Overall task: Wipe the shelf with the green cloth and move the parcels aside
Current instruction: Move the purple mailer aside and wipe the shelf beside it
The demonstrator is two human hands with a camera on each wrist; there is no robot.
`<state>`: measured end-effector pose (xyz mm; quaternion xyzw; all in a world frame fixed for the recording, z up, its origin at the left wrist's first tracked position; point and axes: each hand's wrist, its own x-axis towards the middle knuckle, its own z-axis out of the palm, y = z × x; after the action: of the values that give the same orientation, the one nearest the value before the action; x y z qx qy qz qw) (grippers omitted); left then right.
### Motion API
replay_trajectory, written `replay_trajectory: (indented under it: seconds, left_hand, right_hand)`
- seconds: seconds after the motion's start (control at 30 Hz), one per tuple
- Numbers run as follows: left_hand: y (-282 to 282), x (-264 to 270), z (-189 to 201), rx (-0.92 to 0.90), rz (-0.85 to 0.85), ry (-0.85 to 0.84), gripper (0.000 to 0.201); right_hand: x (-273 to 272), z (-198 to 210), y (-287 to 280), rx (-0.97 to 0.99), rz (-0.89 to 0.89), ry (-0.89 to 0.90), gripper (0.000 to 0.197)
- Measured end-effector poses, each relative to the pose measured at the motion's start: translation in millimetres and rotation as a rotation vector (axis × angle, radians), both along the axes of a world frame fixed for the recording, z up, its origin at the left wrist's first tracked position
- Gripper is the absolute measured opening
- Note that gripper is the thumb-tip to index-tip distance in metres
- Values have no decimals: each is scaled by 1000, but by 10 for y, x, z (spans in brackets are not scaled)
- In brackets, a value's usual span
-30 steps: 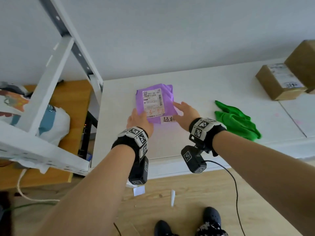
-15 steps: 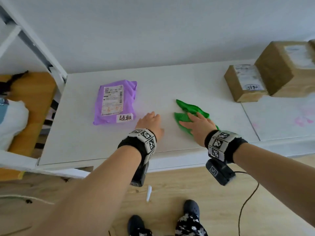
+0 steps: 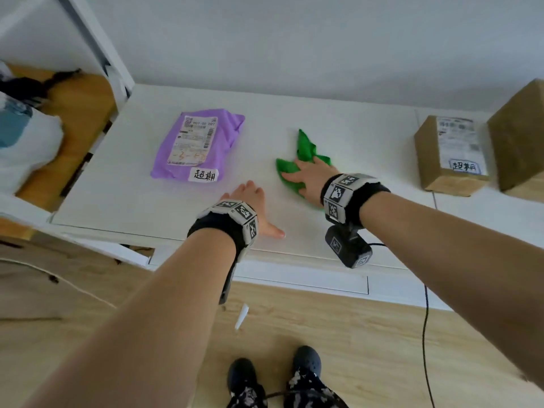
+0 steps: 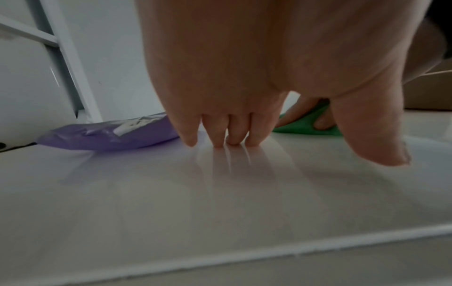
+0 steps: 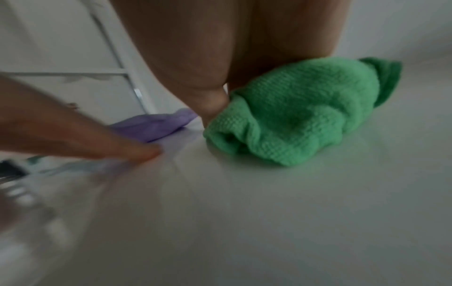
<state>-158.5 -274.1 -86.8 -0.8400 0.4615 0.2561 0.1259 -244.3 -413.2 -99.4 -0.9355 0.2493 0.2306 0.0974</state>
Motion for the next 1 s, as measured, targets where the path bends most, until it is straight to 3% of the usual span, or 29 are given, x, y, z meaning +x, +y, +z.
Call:
replay_trajectory:
  seconds: [0.1,0.17,0.27,0.4,0.47,0.57,0.67,0.77,0.9,1.0]
  left_hand:
    - [32,-3,-24,5,-8,9,116]
    - [37,19,-26,2,-25,4,116]
    - [41,36,-19,12,-49,-17,114]
    - [17,9,-53,22,-88,-69,119]
    - [17,-22,-81,26,-68,-65,124]
    - [-16,-29,-71,32,-63,-72,125]
    - [-57,-29,-4,77,-48,-56,118]
    - [-130,-20,72,92,10,-25,100]
    - [-282,-46,179,28,146,-13,70]
    - [-450,-81,184,-48,230,-42,73]
  right_hand:
    - [-147,-42,222,16,202,-60,59]
    - [-326,-18,211,32,232,-45,56]
    - [-474,90,18,57,117,-21,55]
    - [-190,127,-334,-81,-177,-20,56]
    - [37,128,-372,-90,-222,12,57]
    - [307,125,-224,-48,-135,-47,57]
    - [374,92,12,9,84,-45,59]
    - [273,31,-100,29,225,-61,58]
    - [26,44,-621,-97,141,-62,55]
    - [-46,74,-1083,-267,83,51,54]
